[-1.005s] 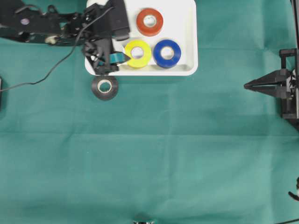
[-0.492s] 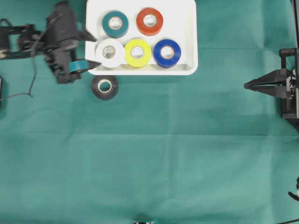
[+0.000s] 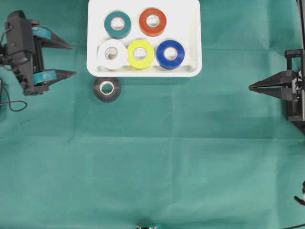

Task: Put the tape into the white case with the left arm.
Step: 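Retract the left gripper to the left edge, then move the open left gripper over the black tape roll, then lower and close the left gripper on the black tape roll, then lift the black tape and carry it into the tray's upper right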

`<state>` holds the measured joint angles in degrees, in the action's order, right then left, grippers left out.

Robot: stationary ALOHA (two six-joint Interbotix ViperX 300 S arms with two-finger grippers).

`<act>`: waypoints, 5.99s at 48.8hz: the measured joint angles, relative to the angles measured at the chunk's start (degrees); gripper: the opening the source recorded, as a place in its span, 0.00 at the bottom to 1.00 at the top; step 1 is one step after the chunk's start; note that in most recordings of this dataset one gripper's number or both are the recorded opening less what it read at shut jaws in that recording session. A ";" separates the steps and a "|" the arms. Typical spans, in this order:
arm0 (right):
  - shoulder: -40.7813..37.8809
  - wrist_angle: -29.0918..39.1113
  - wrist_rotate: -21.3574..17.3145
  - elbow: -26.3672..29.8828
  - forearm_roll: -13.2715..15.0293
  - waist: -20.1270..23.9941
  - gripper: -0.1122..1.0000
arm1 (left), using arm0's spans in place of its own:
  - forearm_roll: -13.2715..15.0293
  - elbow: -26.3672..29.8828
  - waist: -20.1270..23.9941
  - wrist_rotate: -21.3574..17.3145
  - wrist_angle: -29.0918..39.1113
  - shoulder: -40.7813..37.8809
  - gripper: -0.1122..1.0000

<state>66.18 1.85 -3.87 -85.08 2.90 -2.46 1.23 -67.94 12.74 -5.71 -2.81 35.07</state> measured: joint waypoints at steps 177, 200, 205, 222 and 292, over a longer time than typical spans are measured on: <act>0.18 0.00 0.00 0.00 0.00 0.00 0.01 | 0.18 20.74 -10.72 2.11 5.10 -38.85 0.82; 0.26 0.00 0.00 0.00 0.00 0.00 0.01 | 0.26 21.80 -10.72 2.81 6.68 -39.29 0.32; 0.26 0.00 0.00 0.00 0.00 0.00 0.01 | 0.18 21.97 -10.72 3.52 8.09 -39.02 0.32; 0.26 0.00 -0.09 0.00 0.00 0.00 0.01 | 0.26 23.73 -13.18 8.00 10.81 -38.94 0.32; 0.35 0.00 0.00 0.00 0.00 0.00 0.01 | 0.18 47.02 -13.89 7.03 20.65 -44.38 0.32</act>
<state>66.53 1.85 -3.87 -85.08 2.90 -2.46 1.41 -20.92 -1.14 1.32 17.84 -9.32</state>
